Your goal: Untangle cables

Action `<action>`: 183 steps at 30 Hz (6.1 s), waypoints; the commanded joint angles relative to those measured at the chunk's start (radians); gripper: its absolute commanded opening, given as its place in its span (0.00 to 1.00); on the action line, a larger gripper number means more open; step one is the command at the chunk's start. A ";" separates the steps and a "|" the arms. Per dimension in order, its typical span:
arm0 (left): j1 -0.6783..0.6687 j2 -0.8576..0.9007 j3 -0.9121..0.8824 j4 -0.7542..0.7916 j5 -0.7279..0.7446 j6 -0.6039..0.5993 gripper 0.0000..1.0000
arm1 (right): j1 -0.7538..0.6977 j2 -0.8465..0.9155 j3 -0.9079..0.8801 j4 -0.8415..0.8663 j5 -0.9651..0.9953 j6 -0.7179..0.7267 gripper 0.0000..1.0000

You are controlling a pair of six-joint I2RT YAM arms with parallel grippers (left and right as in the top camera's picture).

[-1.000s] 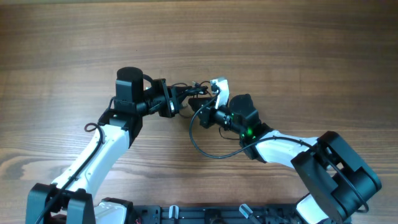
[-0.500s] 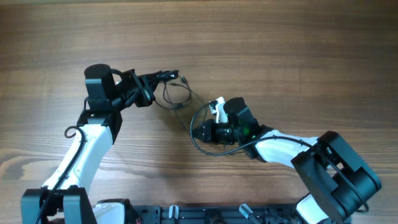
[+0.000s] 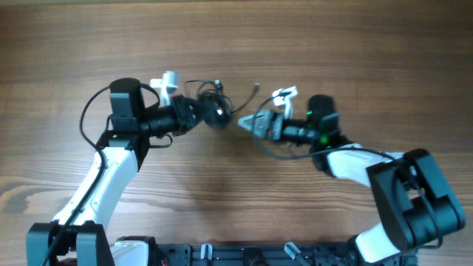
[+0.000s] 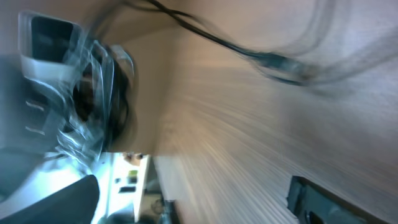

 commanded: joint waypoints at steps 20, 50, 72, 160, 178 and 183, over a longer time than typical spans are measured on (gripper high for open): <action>-0.099 -0.013 0.016 -0.073 0.164 0.494 0.04 | -0.126 0.002 0.002 0.206 -0.430 0.084 0.99; -0.028 -0.013 0.016 0.018 0.091 0.206 0.95 | 0.035 0.002 0.002 0.247 0.196 0.417 0.04; -0.216 -0.013 0.016 -0.051 -0.552 -0.208 0.19 | 0.163 0.002 0.002 0.108 0.431 0.574 0.04; -0.330 -0.013 0.016 -0.133 -0.661 0.428 0.04 | 0.183 0.002 0.002 0.128 0.463 0.557 0.42; -0.363 -0.013 0.016 -0.133 -0.821 0.225 0.04 | 0.163 0.002 0.002 0.105 0.445 0.551 0.39; -0.364 -0.013 0.016 -0.132 -0.856 0.216 0.04 | 0.146 0.002 0.002 0.087 0.443 0.625 0.41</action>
